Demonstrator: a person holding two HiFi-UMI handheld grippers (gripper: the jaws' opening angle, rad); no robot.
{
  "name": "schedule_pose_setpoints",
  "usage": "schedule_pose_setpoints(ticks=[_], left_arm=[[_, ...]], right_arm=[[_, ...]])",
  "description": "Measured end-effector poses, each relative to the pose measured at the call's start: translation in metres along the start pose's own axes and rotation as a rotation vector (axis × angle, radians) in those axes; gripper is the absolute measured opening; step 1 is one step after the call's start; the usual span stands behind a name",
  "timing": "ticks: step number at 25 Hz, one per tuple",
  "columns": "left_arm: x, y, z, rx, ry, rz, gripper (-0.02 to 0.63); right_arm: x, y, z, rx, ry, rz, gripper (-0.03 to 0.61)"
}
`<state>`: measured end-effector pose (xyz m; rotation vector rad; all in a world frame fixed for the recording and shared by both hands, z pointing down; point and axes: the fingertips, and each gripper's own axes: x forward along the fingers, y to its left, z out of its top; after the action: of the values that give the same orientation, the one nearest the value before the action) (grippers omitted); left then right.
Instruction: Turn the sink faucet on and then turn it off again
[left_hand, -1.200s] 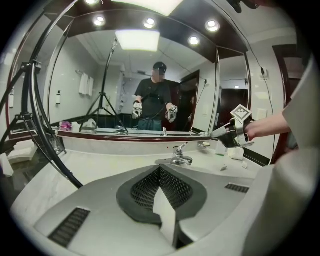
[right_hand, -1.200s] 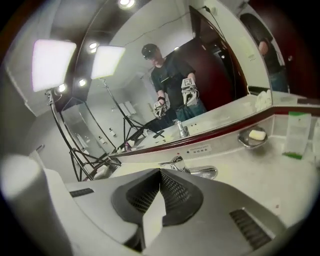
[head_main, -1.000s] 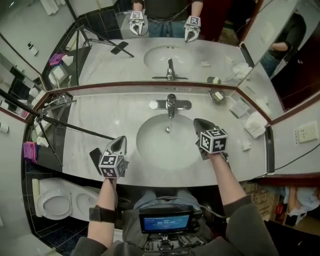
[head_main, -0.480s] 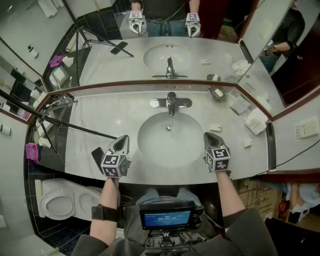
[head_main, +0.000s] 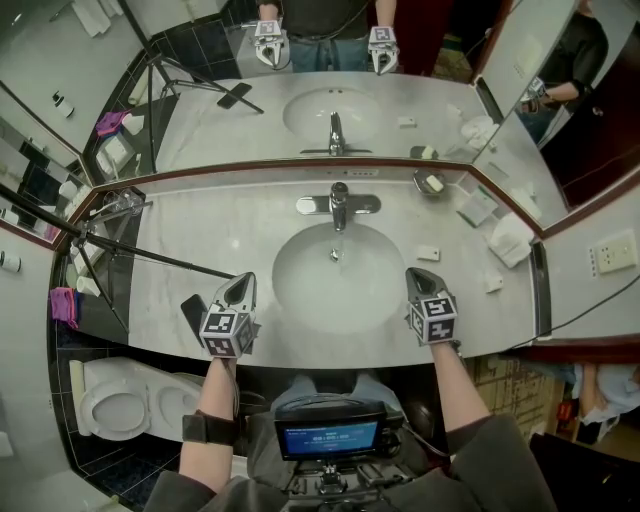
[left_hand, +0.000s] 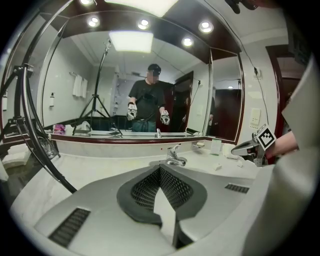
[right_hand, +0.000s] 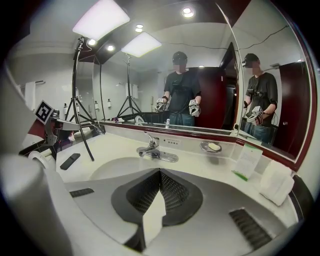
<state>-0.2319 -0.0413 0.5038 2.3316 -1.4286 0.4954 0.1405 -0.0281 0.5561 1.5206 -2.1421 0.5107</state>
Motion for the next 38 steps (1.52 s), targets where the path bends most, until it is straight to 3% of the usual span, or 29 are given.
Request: schedule_pose_setpoints(ticks=[8, 15, 17, 20, 24, 29, 38], left_arm=[[-0.001, 0.001, 0.000, 0.007, 0.002, 0.006, 0.000], [-0.002, 0.001, -0.005, 0.008, 0.015, 0.018, 0.000], [-0.004, 0.001, -0.006, -0.003, 0.008, 0.026, 0.000], [-0.007, 0.001, -0.009, -0.022, -0.003, 0.037, 0.000], [-0.011, -0.003, -0.021, 0.007, 0.044, 0.039, 0.000], [-0.008, -0.004, -0.033, 0.003, 0.064, 0.051, 0.000], [-0.009, 0.000, -0.042, 0.009, 0.079, 0.059, 0.000]], right_arm=[[0.006, 0.000, 0.003, -0.042, 0.001, 0.008, 0.017], [0.026, 0.013, 0.016, -0.295, 0.028, 0.030, 0.025], [0.040, 0.018, 0.023, -0.378, 0.031, 0.060, 0.092], [0.070, 0.028, 0.032, -0.524, 0.030, 0.116, 0.116], [0.110, 0.039, 0.057, -0.695, 0.000, 0.157, 0.147], [0.161, 0.047, 0.086, -0.800, -0.041, 0.173, 0.161], [0.220, 0.067, 0.100, -0.923, -0.037, 0.243, 0.192]])
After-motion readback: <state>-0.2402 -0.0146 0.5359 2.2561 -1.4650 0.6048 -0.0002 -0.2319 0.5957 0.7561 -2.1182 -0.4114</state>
